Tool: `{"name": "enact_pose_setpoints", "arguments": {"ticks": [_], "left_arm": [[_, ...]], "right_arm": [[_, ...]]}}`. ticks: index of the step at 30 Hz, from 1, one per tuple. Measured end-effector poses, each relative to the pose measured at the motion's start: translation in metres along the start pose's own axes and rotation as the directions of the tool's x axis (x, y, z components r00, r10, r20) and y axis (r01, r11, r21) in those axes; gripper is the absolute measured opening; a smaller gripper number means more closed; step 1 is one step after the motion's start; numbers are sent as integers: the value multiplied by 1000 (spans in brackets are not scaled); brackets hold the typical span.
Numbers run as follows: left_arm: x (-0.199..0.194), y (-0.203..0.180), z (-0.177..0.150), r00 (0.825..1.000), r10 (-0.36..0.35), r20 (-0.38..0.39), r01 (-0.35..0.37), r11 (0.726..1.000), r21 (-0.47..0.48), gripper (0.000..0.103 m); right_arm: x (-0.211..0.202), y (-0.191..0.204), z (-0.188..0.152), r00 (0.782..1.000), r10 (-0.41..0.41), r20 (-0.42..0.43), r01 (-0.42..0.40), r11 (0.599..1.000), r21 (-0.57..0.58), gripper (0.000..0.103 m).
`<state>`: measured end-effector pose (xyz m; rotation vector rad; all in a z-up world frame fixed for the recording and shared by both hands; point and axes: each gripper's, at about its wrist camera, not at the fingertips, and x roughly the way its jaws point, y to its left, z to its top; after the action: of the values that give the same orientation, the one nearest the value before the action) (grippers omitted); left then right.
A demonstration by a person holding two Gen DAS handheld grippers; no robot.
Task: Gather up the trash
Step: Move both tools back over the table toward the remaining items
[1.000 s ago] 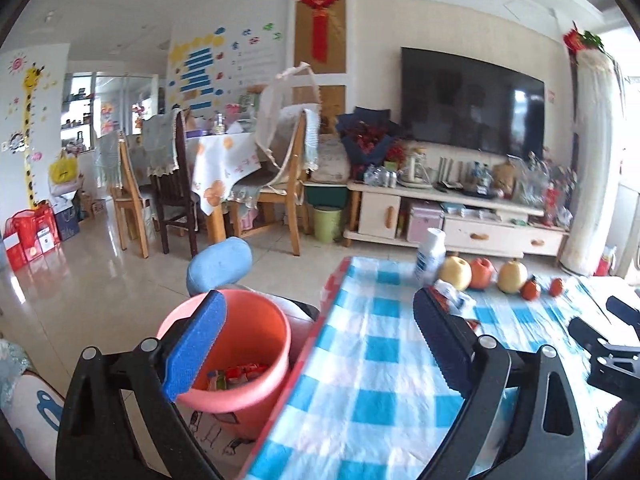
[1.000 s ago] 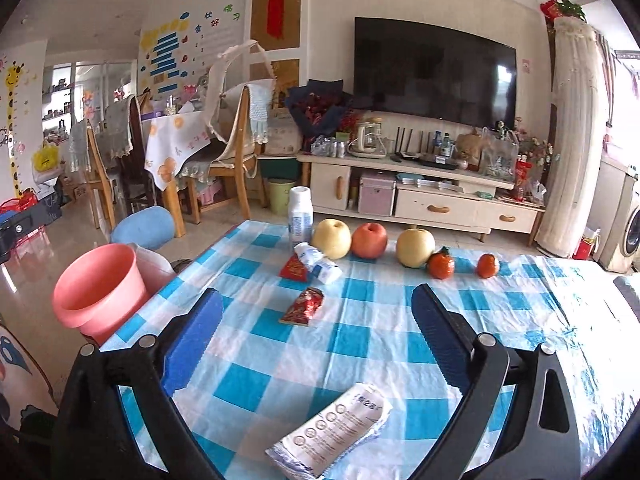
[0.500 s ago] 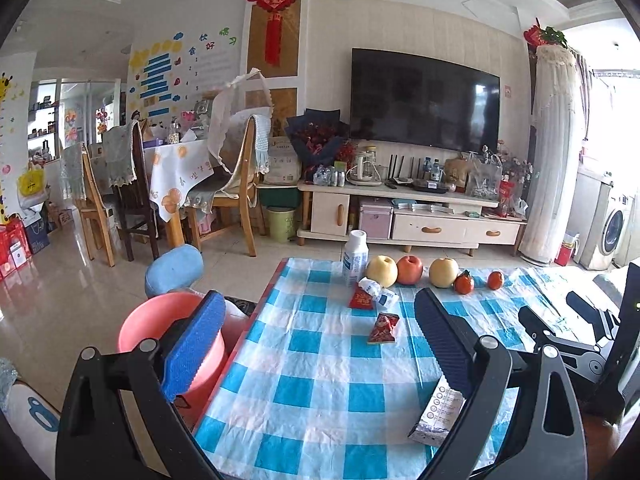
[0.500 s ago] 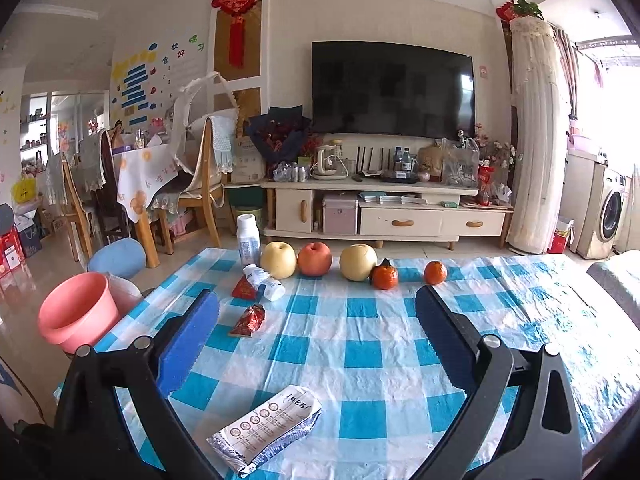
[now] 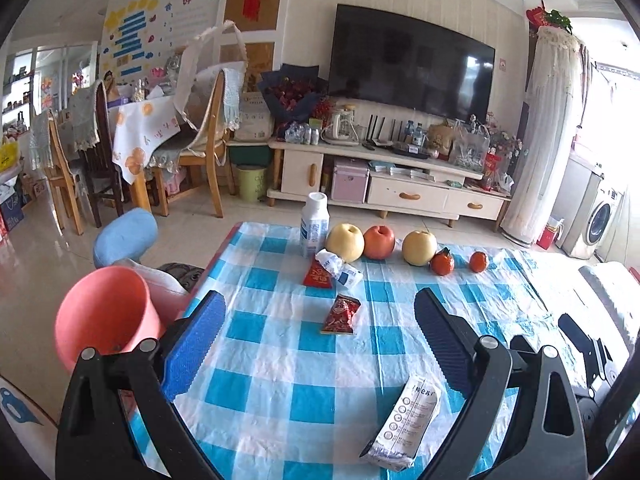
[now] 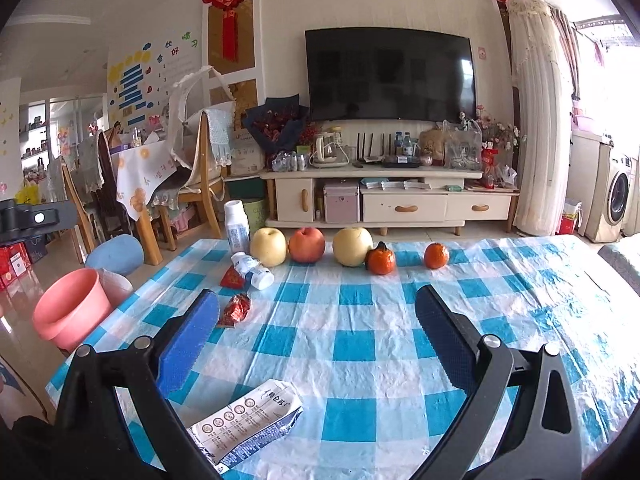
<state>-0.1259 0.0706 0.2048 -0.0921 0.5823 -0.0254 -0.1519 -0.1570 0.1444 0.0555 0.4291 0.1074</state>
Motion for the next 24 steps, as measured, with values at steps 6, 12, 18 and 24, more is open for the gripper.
{"name": "enact_pose_setpoints", "arguments": {"ticks": [6,12,18,24], "left_arm": [[120,-3,10,990,5,-142,-13,999,-52,94],[226,-4,13,969,-19,-247,-14,991,-132,94],[313,-8,15,950,43,-309,-55,998,-31,95],[357,-4,23,940,37,-338,-44,999,-12,94]], "right_arm": [[37,-17,-12,994,23,-107,-20,999,31,99],[64,-35,-21,979,38,-199,-21,996,86,99],[73,-39,-23,970,65,-235,-46,995,88,99],[75,-42,-25,965,85,-250,-65,994,87,99]]}}
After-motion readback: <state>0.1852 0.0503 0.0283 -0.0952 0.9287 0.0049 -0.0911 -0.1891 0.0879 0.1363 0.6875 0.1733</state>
